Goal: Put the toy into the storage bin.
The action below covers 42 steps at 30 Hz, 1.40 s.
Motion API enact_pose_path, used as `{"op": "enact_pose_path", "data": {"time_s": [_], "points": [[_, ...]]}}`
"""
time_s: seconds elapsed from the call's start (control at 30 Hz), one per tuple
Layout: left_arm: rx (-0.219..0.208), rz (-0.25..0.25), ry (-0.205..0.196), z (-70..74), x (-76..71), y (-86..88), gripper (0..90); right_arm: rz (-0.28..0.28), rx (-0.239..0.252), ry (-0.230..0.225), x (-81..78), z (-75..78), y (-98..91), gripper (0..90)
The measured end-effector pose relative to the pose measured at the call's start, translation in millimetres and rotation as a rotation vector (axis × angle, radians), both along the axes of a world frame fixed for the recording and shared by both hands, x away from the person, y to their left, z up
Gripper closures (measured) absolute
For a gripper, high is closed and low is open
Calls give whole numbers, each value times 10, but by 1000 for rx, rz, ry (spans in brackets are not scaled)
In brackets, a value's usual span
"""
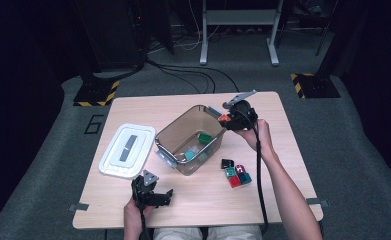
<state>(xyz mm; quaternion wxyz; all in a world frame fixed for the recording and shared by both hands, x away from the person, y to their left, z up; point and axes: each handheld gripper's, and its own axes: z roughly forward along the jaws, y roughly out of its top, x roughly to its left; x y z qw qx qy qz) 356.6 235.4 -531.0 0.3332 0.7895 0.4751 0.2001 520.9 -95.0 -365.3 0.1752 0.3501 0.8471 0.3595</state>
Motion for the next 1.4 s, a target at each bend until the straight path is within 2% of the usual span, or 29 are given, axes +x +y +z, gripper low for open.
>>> {"op": "enact_pose_path", "data": {"time_s": [0.7, 0.83, 1.0, 1.13, 1.23, 1.4], "points": [[1, 0, 0, 0, 0, 0, 2, 28, -22, 23, 82, -69, 272, 568], [1, 0, 0, 0, 0, -1, 2, 7, -16, 25, 82, -67, 284, 416], [1, 3, -5, -3, -1, -3, 2, -2, -2, 30, 62, -61, 253, 299], [1, 3, -5, -3, -1, -4, 2, 0, 17, 9, -1, -32, 179, 189], [1, 3, -6, -3, -1, -4, 2, 6, 29, -6, -57, -20, 105, 153], [0, 4, -6, -3, -1, -4, 2, 7, 39, -6, -131, -40, -20, 139]]}}
